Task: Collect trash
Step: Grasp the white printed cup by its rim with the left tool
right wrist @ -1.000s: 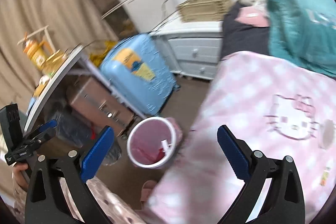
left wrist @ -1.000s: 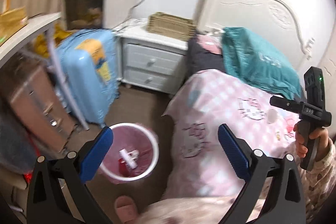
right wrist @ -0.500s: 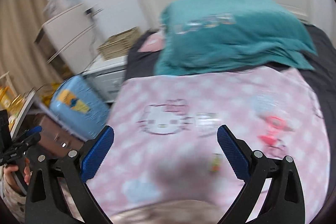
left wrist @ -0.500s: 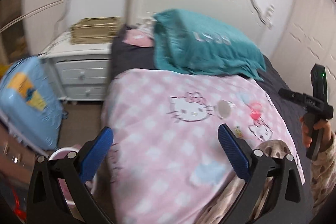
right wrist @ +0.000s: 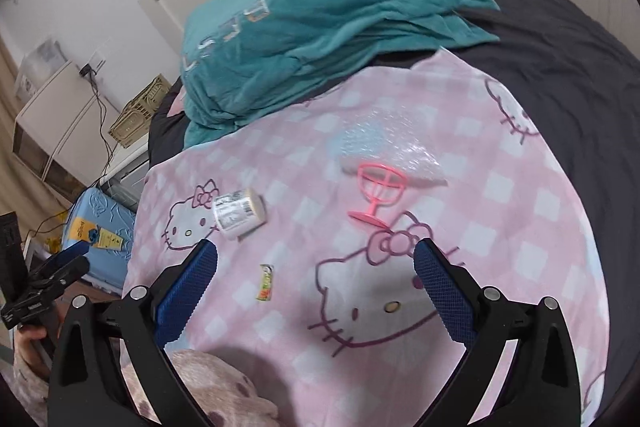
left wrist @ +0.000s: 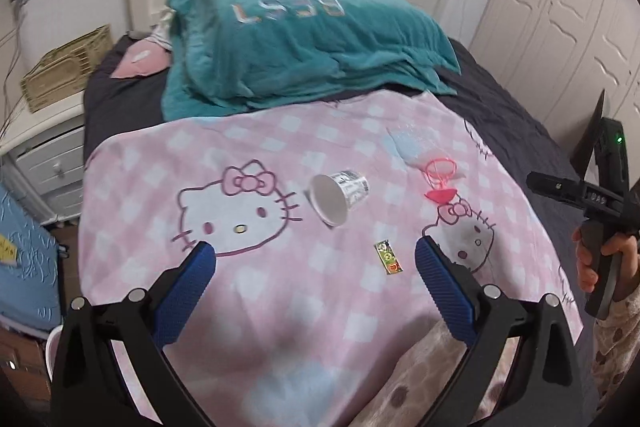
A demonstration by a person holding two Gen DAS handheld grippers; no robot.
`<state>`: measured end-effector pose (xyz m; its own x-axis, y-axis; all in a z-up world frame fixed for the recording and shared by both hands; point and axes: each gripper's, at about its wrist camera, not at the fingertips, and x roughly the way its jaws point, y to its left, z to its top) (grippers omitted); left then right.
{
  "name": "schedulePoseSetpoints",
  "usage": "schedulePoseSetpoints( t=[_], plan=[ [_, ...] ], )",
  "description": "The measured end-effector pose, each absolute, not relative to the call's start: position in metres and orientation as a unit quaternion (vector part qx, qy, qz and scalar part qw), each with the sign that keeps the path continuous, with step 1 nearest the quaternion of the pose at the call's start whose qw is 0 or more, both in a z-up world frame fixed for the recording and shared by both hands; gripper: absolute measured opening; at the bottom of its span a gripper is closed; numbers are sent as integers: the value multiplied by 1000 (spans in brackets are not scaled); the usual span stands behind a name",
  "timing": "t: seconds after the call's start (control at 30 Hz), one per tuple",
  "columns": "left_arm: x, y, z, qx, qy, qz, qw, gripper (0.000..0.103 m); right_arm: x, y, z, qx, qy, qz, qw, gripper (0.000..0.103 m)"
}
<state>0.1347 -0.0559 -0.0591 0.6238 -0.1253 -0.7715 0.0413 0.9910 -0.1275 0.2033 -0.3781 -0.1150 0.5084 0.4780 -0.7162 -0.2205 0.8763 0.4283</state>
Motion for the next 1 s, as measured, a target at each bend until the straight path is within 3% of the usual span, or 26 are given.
schedulePoseSetpoints(
  t=[0.33, 0.57, 0.67, 0.77, 0.87, 0.93, 1.0],
  plan=[
    [199, -91, -114, -63, 459, -99, 881, 98, 204, -406, -157, 174, 488, 199, 832, 96],
    [236, -93, -150, -137, 469, -129, 863, 98, 213, -408, -173, 179, 501, 206, 822, 96],
    [251, -95, -162, -149, 468, -138, 860, 90, 218, -409, -175, 179, 503, 208, 820, 96],
    [266, -95, -172, -161, 470, -136, 857, 79, 224, -409, -178, 180, 509, 207, 816, 96],
    [278, -94, -183, -183, 481, -144, 845, 54, 231, -410, -181, 183, 514, 206, 812, 96],
    [283, -96, -188, -186, 489, -147, 840, 15, 234, -410, -182, 186, 514, 207, 811, 96],
    [283, -100, -187, -177, 492, -150, 839, 4, 235, -410, -182, 188, 513, 207, 812, 96]
  ],
)
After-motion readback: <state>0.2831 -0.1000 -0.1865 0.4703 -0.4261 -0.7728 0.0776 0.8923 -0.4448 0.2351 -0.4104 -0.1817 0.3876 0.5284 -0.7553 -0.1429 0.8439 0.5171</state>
